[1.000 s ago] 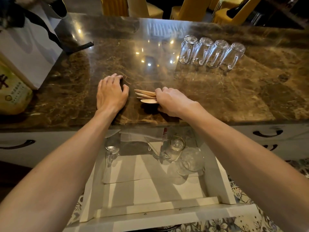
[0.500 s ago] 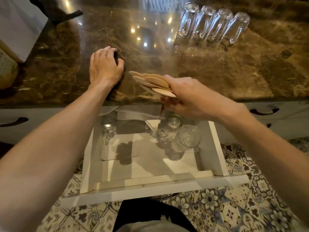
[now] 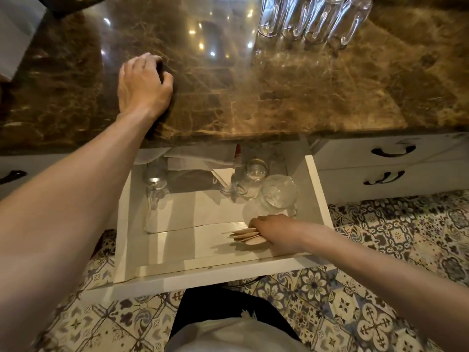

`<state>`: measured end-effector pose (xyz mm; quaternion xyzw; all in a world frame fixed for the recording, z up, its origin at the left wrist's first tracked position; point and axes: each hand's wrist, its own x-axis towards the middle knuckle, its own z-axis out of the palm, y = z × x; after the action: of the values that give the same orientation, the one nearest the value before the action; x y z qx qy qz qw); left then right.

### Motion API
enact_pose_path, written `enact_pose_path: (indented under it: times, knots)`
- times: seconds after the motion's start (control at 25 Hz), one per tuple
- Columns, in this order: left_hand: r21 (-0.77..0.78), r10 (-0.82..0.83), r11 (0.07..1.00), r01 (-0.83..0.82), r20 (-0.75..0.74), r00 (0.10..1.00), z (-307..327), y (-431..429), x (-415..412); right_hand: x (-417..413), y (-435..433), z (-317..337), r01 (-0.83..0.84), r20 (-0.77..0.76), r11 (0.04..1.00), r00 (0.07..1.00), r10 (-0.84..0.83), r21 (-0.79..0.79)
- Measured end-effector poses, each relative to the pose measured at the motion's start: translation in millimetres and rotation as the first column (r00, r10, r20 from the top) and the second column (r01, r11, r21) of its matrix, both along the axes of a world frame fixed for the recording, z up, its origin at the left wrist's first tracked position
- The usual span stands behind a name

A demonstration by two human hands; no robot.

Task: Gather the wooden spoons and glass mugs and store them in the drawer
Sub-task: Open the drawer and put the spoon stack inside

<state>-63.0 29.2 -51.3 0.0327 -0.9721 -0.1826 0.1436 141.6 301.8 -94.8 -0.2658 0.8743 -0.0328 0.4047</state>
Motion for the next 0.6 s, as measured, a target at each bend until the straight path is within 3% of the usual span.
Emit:
enact_pose_path:
  times: [0.12, 0.36, 0.52, 0.6]
  knots:
    - [0.003, 0.01, 1.0, -0.01, -0.005, 1.0, -1, -2, 0, -3, 3, -23, 0.021, 0.094, 0.998, 0.995, -0.026, 0.06]
    - [-0.001, 0.017, 1.0, -0.017, -0.019, 1.0, -4, -3, -2, -14, 9, -36, -0.082, 0.091, 0.971, 0.994, 0.063, 0.224]
    - [0.002, 0.021, 1.0, -0.021, -0.02, 1.0, -5, -3, -1, -16, 14, -37, -0.278, 0.01, 0.821, 0.949, 0.315, 0.499]
    - [0.006, 0.021, 1.0, -0.021, -0.011, 1.0, -3, -2, -1, -18, 19, -37, -0.314, 0.004, 0.804, 0.932, 0.361, 0.504]
